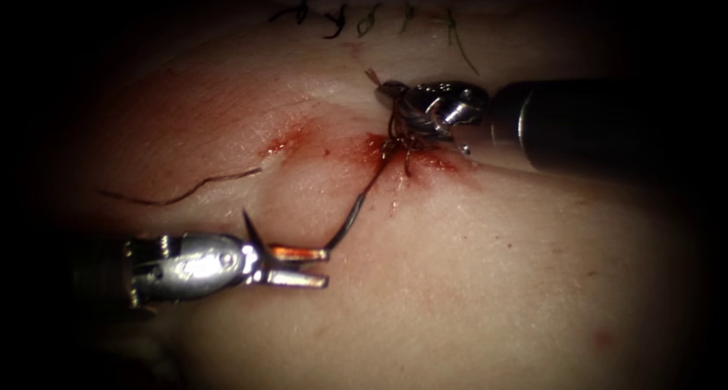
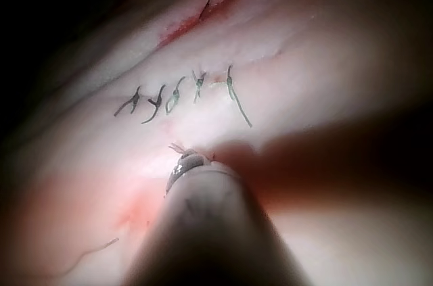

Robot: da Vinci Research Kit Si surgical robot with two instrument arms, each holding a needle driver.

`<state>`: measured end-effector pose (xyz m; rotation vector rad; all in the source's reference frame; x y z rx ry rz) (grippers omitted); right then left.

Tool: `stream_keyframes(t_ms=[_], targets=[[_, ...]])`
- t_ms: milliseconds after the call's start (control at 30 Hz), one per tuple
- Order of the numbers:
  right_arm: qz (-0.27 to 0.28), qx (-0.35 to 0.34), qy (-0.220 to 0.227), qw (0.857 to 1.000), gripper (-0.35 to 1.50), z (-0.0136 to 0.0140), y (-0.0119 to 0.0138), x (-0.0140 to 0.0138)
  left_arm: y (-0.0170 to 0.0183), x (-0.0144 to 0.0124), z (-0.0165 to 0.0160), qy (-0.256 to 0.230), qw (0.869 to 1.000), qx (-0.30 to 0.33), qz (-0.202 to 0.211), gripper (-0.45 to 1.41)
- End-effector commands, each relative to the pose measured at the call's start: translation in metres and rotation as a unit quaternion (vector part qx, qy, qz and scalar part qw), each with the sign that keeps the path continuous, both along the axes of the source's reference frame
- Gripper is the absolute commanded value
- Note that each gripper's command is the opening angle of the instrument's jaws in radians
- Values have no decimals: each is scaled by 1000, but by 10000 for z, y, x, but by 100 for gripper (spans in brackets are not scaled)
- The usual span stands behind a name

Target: Wound Closure

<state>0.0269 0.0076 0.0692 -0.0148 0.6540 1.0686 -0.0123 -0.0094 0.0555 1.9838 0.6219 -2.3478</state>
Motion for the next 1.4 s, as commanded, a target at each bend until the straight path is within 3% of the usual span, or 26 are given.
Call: stream_keyframes(t_ms=[33, 67, 267, 533, 700, 1067, 1233, 1400], targets=[[-1, -4, 15, 1000, -35, -17, -10, 5, -3, -7, 12, -1, 1000, 2, -2, -45], [-7, -14, 29, 999, -35, -39, -23, 5, 2, -6, 15, -2, 1000, 8, -2, -45], [-7, -36, 78, 996, -35, -91, -71, 1, 20, 4, 28, 8, 1000, 14, -15, -45], [-7, -63, 116, 991, -35, -148, -83, -5, 36, 5, 39, 16, 999, 24, -24, -45], [-12, -71, 124, 990, -35, -159, -95, -5, 38, 2, 41, 17, 999, 24, -26, -45], [-7, -91, 111, 990, -35, -165, -104, -36, 60, 8, 31, 19, 999, 31, -32, -45], [-12, -100, 110, 989, -35, -153, -128, -31, 115, -1, 15, 16, 998, 28, -47, -45], [-24, -99, 107, 989, -35, -143, -148, -17, 187, -28, 4, 30, 998, 21, -53, -45]])
